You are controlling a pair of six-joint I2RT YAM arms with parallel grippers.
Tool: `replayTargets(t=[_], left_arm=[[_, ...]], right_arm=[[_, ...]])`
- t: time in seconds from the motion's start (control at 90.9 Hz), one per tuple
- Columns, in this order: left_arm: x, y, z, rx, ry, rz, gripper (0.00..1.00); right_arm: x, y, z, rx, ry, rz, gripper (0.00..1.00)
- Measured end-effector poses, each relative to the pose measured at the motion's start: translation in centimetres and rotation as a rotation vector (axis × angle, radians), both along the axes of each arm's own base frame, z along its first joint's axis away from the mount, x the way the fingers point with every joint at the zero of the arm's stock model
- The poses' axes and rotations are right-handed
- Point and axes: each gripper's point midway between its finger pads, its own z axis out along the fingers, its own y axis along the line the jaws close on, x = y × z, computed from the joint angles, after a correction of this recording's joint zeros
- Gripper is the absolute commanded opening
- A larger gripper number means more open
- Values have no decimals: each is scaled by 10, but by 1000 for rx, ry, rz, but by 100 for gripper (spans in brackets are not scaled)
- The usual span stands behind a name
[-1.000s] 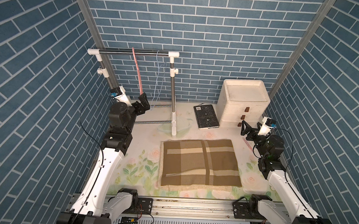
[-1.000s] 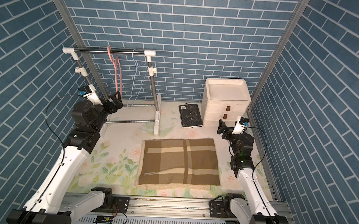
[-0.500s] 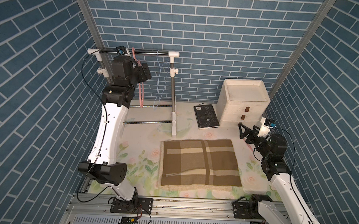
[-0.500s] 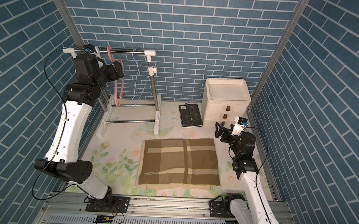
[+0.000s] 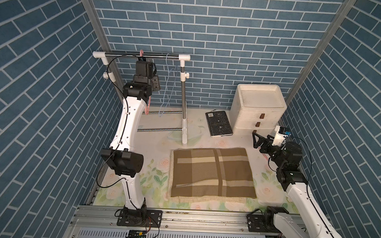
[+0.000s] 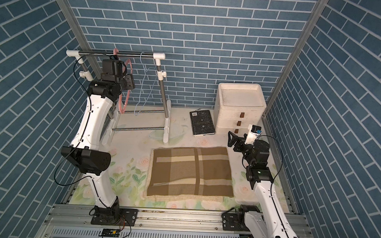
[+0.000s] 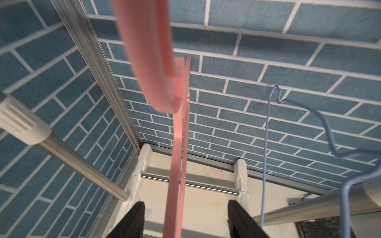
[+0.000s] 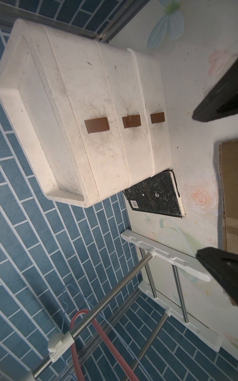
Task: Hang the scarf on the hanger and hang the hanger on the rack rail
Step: Pick up the hanger from the clothesline.
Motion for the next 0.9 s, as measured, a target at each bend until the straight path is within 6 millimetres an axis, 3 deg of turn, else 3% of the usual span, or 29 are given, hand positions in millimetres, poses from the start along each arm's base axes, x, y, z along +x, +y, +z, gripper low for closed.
replayTargets(t=[0.275,0.495,0.715,0.902], left_arm=[[-1,6,-4,40,20,14,14],[1,1,-5,38,21,-22,1],[-11,0,1,53,13,-43,0],[-48,7,20,77,-42,-31,0]], right_arm=[[2,0,-12,5,34,-2,100],[2,0,-13,5,36,-2,99],[2,0,-16,5,40,-2,100],[1,0,-20,4,46,-2,99]])
